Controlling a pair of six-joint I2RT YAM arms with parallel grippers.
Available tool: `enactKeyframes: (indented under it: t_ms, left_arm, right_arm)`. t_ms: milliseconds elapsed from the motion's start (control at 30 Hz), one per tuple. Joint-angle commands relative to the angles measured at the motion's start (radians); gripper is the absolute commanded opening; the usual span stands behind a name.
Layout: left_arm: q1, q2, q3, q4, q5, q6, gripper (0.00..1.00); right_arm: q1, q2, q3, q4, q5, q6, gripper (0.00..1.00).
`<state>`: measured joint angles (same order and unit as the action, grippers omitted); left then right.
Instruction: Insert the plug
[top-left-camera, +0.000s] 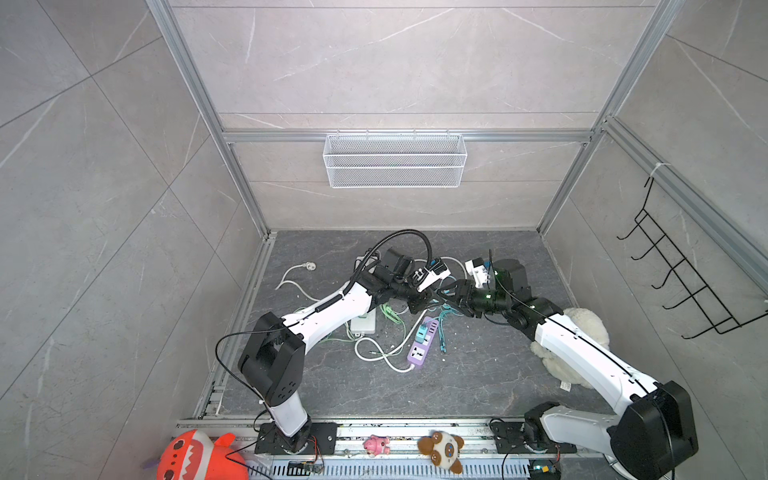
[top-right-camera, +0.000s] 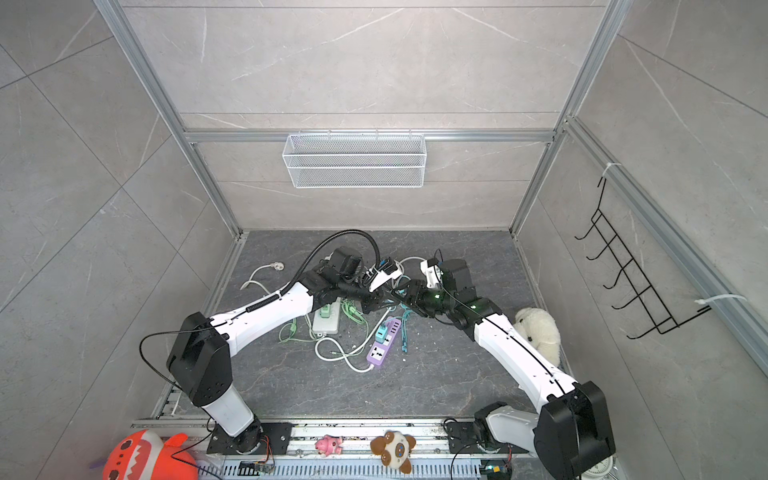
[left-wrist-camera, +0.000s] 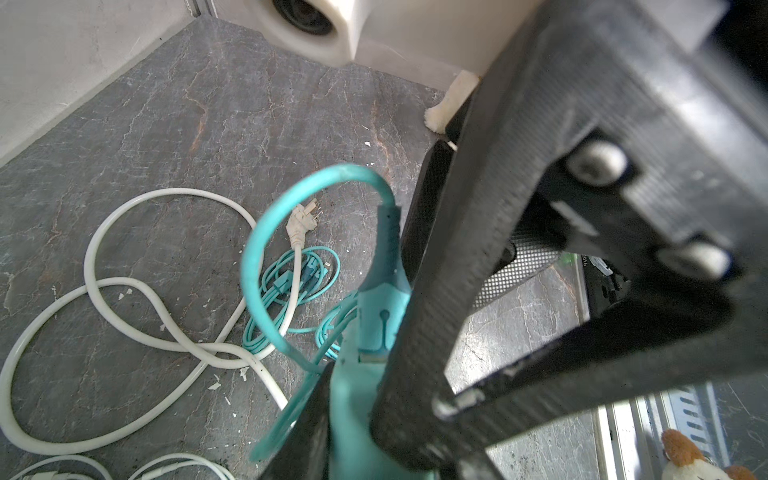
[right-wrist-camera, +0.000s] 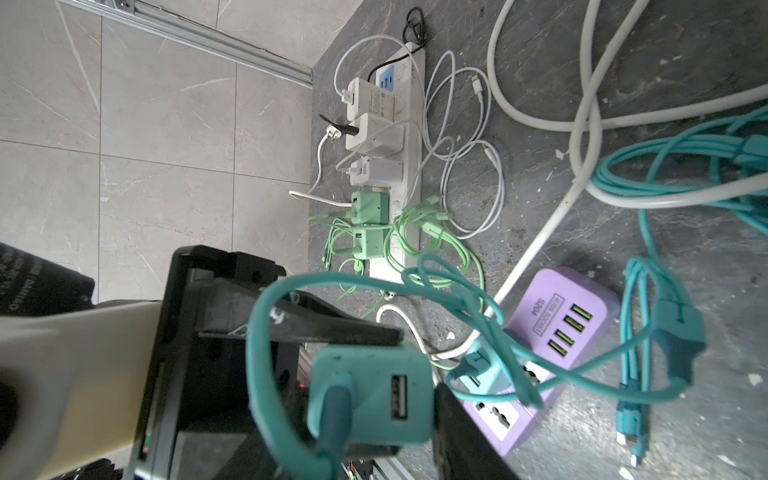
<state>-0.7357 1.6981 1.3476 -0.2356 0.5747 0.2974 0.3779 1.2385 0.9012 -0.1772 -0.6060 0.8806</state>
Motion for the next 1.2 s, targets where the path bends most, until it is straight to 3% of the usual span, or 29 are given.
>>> enactKeyframes:
  t_ms: [0, 133, 267, 400, 500, 633, 767, 933, 1000, 1067, 1167]
  left_arm:
    - [-0.003, -0.034, 0.014, 0.053, -0.008, 0.01, 0.0]
    - [-0.006, -0.028, 0.017, 0.056, -0.029, 0.014, 0.0]
    - [-0.021, -0.028, 0.017, 0.069, -0.032, 0.023, 0.0]
    - [-0.029, -0.037, 0.01, 0.076, -0.049, 0.027, 0.01]
    - [-0.027, -0.043, 0.004, 0.071, -0.076, 0.025, 0.25]
    - [-0.028, -0.066, -0.013, 0.06, -0.079, 0.021, 0.38]
    - [-0.028, -0.104, -0.052, 0.083, -0.075, 0.019, 0.43]
    - [-0.025, -0.138, -0.076, 0.072, -0.106, 0.032, 0.5]
    - [-0.018, -0.16, -0.081, 0.027, -0.213, 0.036, 0.5]
    - [0.0, -0.185, -0.102, -0.003, -0.252, 0.009, 0.5]
    - [0.005, -0.199, -0.14, -0.049, -0.344, -0.086, 0.4]
  right_arm:
    - [0.02, 0.023, -0.02, 0.046, -0.044, 0.021, 0.48]
    - [0.025, 0.03, -0.012, 0.034, -0.044, 0.007, 0.46]
    - [0.025, 0.057, -0.005, 0.026, -0.036, -0.013, 0.32]
    - [0.026, 0.059, 0.001, -0.002, 0.041, -0.041, 0.2]
    - [0.025, 0.047, 0.016, -0.044, 0.128, -0.066, 0.14]
    - [0.026, 0.027, 0.06, -0.123, 0.258, -0.113, 0.11]
    - [0.025, 0.027, 0.083, -0.143, 0.329, -0.126, 0.09]
    - [0.025, 0.034, 0.086, -0.125, 0.32, -0.118, 0.08]
    - [0.024, 0.013, 0.089, -0.131, 0.32, -0.129, 0.07]
    - [0.024, -0.018, 0.111, -0.156, 0.305, -0.179, 0.08]
    - [0.027, -0.045, 0.19, -0.229, 0.204, -0.314, 0.09]
